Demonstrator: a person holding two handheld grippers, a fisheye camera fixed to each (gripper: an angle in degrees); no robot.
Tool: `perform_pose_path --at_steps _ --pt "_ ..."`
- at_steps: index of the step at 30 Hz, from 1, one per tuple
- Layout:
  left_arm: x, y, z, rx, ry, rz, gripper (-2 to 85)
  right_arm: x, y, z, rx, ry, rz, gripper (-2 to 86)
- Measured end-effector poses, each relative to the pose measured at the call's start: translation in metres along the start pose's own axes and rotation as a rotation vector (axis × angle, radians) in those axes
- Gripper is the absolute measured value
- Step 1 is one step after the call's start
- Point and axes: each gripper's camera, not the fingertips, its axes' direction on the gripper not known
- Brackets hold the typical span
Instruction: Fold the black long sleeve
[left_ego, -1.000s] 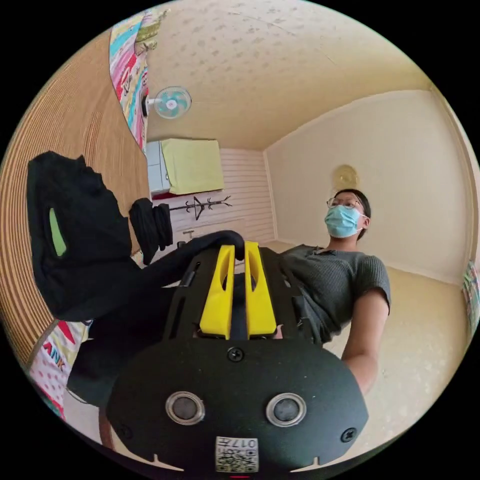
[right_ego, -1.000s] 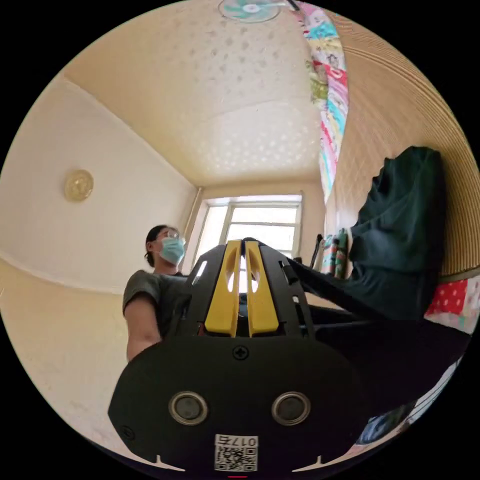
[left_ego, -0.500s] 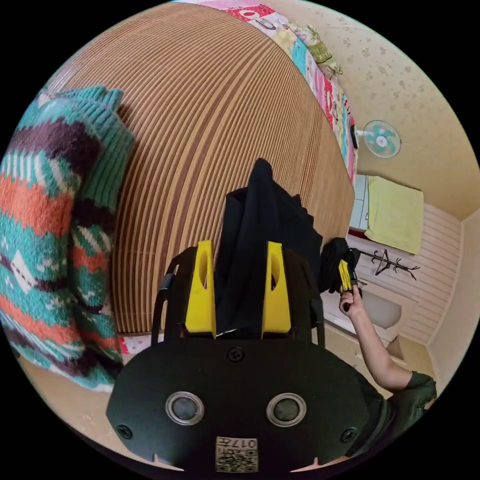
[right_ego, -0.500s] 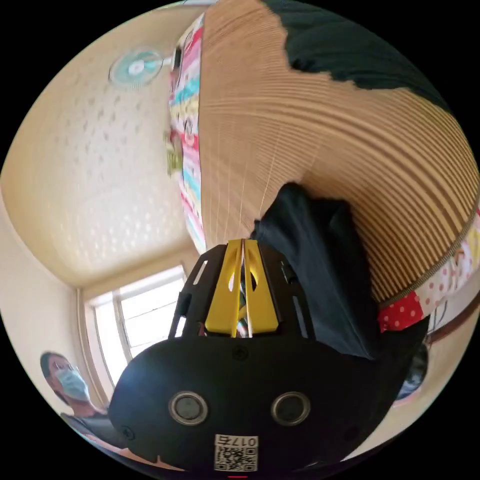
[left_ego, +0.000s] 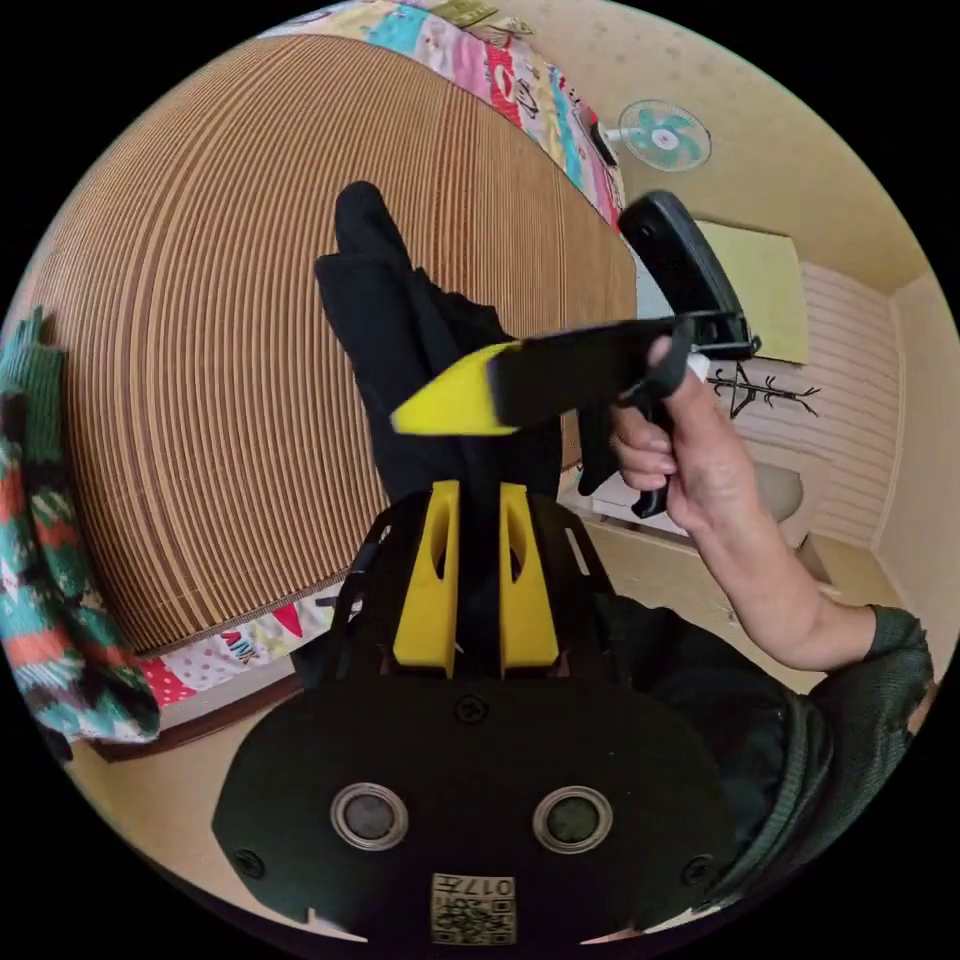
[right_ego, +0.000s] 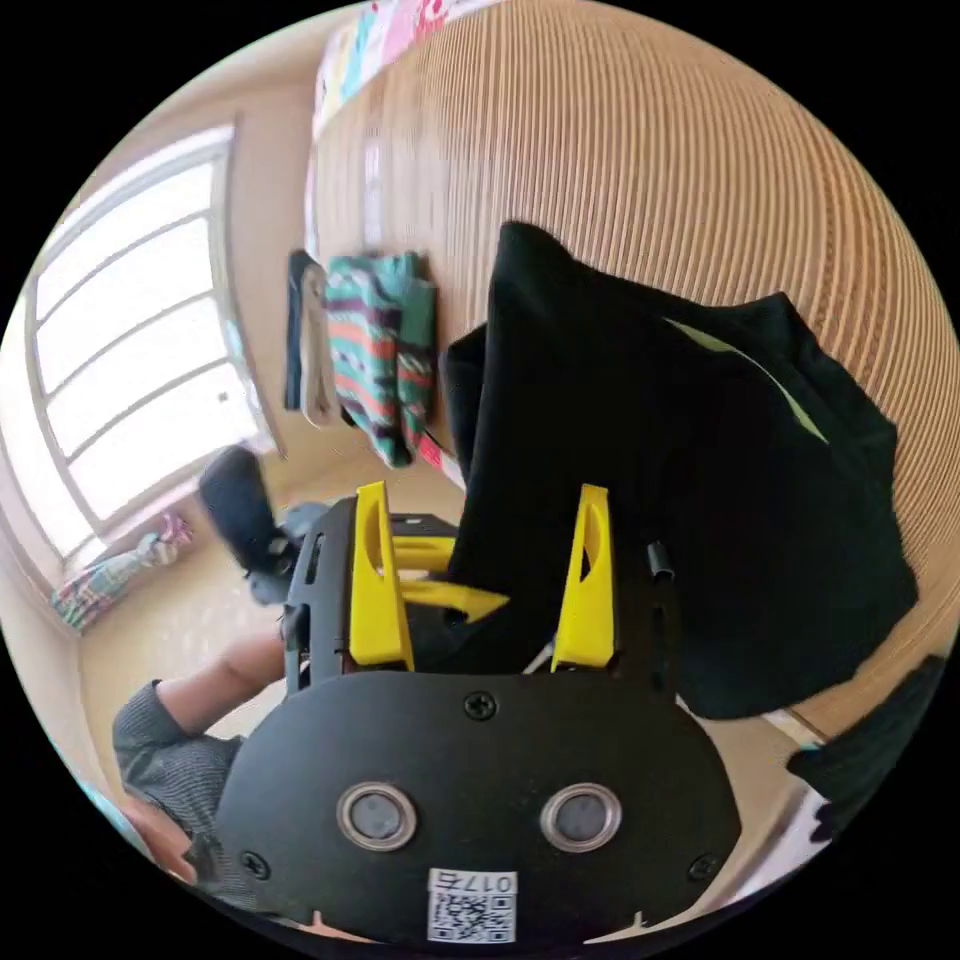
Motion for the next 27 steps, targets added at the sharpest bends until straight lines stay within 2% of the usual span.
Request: perform_pose_path --at_steps 1,3,5,8,10,13,15,16,18,19,21,22,24,27 --pt "0.029 -0.003 0.009 -0.005 -0.065 0.045 6.6 -0.006 -0.004 0.002 -0.054 0.078 0.002 17.6" --pt "0.064 -0.004 0.023 -0.021 -0.144 0.104 7.2 -0.018 0.007 -0.003 -0.126 0.398 -0.042 8.8" --pt "0.099 -0.001 0.028 -0.022 -0.100 0.247 7.6 -0.007 0.039 -0.026 -0.043 0.370 -0.066 8.0" --pt "0.120 0.014 0.009 0.054 0.145 0.460 4.3 0.049 0.124 -0.068 0.172 0.037 -0.167 7.7" --pt "0.113 0.013 0.009 0.049 0.216 0.477 4.0 0.096 0.180 -0.077 0.277 -0.122 -0.213 7.9" --pt "0.076 -0.009 0.041 -0.027 0.181 0.308 9.0 0.190 0.253 -0.062 0.353 -0.252 -0.029 8.7" --pt "0.045 -0.029 0.073 -0.077 0.142 0.162 15.9 0.258 0.301 -0.031 0.347 -0.281 0.316 9.5" --pt "0.025 -0.042 0.098 -0.125 0.129 0.085 17.4 0.268 0.315 -0.024 0.369 -0.291 0.387 9.8" --pt "-0.005 -0.062 0.141 -0.239 0.105 -0.016 19.8 0.286 0.370 0.003 0.536 -0.436 0.530 11.2" --pt "-0.022 -0.071 0.171 -0.321 0.100 -0.083 21.0 0.287 0.382 0.012 0.586 -0.493 0.555 11.6" --pt "-0.040 -0.076 0.213 -0.444 0.157 -0.162 21.6 0.285 0.425 0.058 0.761 -0.771 0.631 14.1" --pt "-0.043 -0.076 0.236 -0.508 0.236 -0.185 20.9 0.283 0.432 0.073 0.780 -0.843 0.648 14.8" --pt "-0.039 -0.076 0.254 -0.545 0.279 -0.223 18.7 0.269 0.447 0.127 0.795 -1.093 0.664 20.2" --pt "-0.022 -0.075 0.262 -0.556 0.392 -0.322 14.8 0.247 0.450 0.160 0.824 -1.268 0.573 29.6"
